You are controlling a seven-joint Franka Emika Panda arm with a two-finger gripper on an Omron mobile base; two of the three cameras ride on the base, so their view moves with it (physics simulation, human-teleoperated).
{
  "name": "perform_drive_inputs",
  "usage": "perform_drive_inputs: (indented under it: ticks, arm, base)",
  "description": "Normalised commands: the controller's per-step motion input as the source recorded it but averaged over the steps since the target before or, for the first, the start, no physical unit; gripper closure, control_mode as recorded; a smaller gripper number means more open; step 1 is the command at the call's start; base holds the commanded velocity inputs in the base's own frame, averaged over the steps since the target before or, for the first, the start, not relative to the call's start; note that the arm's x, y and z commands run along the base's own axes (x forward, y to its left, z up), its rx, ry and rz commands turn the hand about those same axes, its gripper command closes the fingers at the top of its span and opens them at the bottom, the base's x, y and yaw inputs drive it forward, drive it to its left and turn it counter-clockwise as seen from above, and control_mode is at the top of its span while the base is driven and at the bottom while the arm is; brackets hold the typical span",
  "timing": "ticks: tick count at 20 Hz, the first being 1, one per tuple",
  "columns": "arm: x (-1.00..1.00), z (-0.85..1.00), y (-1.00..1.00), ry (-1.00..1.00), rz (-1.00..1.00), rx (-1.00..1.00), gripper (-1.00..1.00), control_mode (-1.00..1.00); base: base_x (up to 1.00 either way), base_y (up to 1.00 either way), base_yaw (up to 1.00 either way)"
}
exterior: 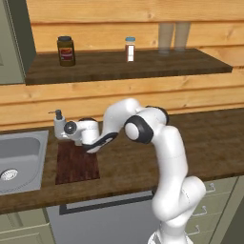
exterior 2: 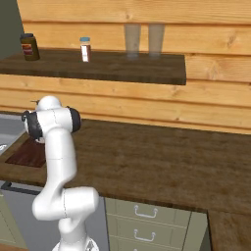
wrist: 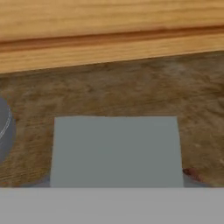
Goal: Pick up the sponge from the counter and clean the cutting board by briefly scrubbing or pressing down on the cutting board. Once finished, release the sponge.
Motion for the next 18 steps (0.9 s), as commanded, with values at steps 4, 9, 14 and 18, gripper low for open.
perform_drive_inputs:
  ticks: [4, 9, 14, 18]
  arm:
    - [-0.55, -0.44, -0.12, 0.00, 0.00, 0.00, 1.00, -1.00]
    - [-0.59, -0.56, 0.00, 0.01, 0.00, 0.00, 1.00, -1.00]
    - [-0.79, -0.54, 0.00, 0.00, 0.00, 0.00, 1.00, -1.00]
    - [-0.80, -0.64, 0.00, 0.00, 0.00, -0.03, 1.00, -1.00]
  base:
    - [0.00, 0.00, 0.00]
    - [0.00, 0.00, 0.00]
    - [0.00, 0.00, 0.00]
    - [0.00, 0.00, 0.00]
